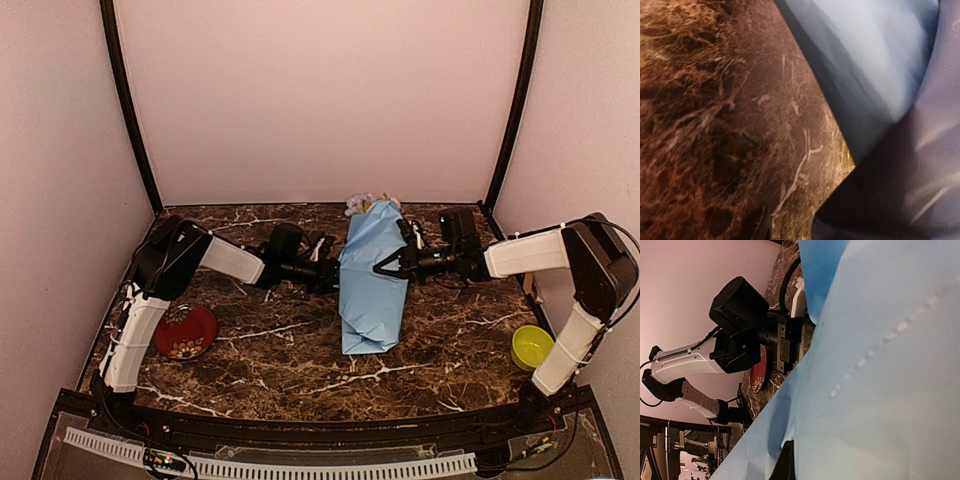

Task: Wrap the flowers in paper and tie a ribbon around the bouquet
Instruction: Adjust the corner of the folded wrapping paper at the center of the board.

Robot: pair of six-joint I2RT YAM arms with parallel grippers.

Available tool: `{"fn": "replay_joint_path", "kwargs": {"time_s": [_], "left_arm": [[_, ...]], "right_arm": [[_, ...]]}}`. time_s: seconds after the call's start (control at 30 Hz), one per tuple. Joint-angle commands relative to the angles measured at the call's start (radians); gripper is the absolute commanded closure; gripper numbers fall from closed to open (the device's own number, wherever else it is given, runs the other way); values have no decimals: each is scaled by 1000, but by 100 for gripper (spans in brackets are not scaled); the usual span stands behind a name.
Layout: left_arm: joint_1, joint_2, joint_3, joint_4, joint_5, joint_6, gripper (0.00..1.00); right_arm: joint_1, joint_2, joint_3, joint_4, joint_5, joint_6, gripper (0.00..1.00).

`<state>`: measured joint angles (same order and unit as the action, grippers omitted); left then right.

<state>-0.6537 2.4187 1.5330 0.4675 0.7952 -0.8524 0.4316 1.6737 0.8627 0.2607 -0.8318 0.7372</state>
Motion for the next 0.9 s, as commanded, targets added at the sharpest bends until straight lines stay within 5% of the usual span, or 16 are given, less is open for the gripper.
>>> {"fn": "replay_joint_path", "kwargs": {"time_s": [0.0, 0.27, 0.87], "left_arm": [[-23, 30, 9, 161, 11, -119, 60], [-25, 54, -36, 278, -14, -210, 56], [-26, 37, -221, 211, -188, -329, 44]], "right_arm": [[-2, 12, -25, 84, -25, -15, 100], [-2, 97, -41, -39, 65, -112, 93], [32, 140, 58, -378, 419, -278, 79]]}}
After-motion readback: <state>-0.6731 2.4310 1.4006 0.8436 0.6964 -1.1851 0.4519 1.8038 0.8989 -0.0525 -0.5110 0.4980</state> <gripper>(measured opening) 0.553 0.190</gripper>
